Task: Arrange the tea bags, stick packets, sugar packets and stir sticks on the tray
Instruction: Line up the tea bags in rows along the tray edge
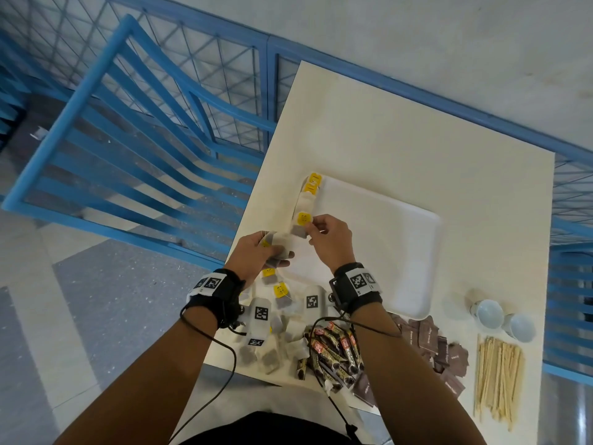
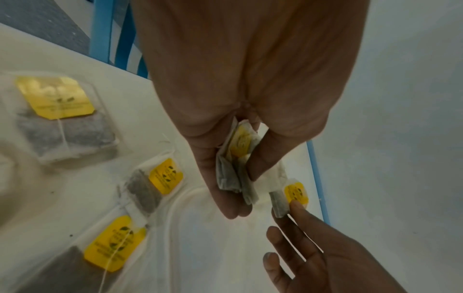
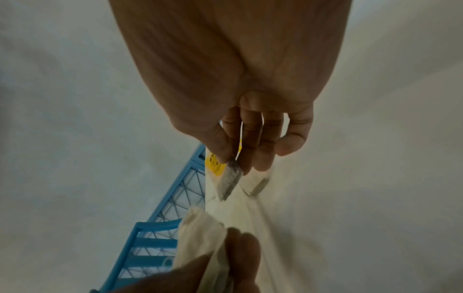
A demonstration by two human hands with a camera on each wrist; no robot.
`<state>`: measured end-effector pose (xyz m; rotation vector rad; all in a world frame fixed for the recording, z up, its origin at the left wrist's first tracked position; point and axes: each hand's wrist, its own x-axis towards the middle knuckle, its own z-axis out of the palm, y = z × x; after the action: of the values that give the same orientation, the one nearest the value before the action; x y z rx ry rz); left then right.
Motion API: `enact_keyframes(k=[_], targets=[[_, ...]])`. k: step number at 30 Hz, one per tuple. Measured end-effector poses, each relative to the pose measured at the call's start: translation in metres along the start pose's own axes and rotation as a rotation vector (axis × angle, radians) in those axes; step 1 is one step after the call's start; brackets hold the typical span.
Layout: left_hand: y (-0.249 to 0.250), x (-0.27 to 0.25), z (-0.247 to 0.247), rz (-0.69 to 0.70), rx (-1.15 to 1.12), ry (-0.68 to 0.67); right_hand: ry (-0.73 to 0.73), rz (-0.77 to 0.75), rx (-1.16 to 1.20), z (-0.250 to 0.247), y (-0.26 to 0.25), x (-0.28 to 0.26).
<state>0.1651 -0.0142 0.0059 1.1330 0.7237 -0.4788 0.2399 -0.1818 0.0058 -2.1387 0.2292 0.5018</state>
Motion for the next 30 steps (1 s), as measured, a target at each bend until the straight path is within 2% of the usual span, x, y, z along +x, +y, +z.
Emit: enact_keyframes(k=[3,9,21,23,27,30], targets=[[-0.003,-0.001,-0.006,-0.017,0.028,0.021,0.052,0.036,-0.027,0.005,-0.001,0.012],[-0.005,0.0,-0.017,-0.044,0.027,0.038,0.065,0.08,-0.078,0.016,-0.001,0.022],[0.003,0.001,-0.015,0.014,0.085,0.035,0.18,0.103,-0.041,0.017,0.002,0.019],[0.005,0.0,-0.012,0.028,0.074,0.023,0.128,0.05,-0.023,0.015,0.0,0.01],[0.009,-0.003,-0.005,0.056,0.085,0.013,-0.171,-0.05,0.004,0.018,-0.002,-0.008],[0.011,-0.005,0.0,0.061,0.134,0.016,-0.221,-0.115,-0.003,0.021,0.003,-0.014]])
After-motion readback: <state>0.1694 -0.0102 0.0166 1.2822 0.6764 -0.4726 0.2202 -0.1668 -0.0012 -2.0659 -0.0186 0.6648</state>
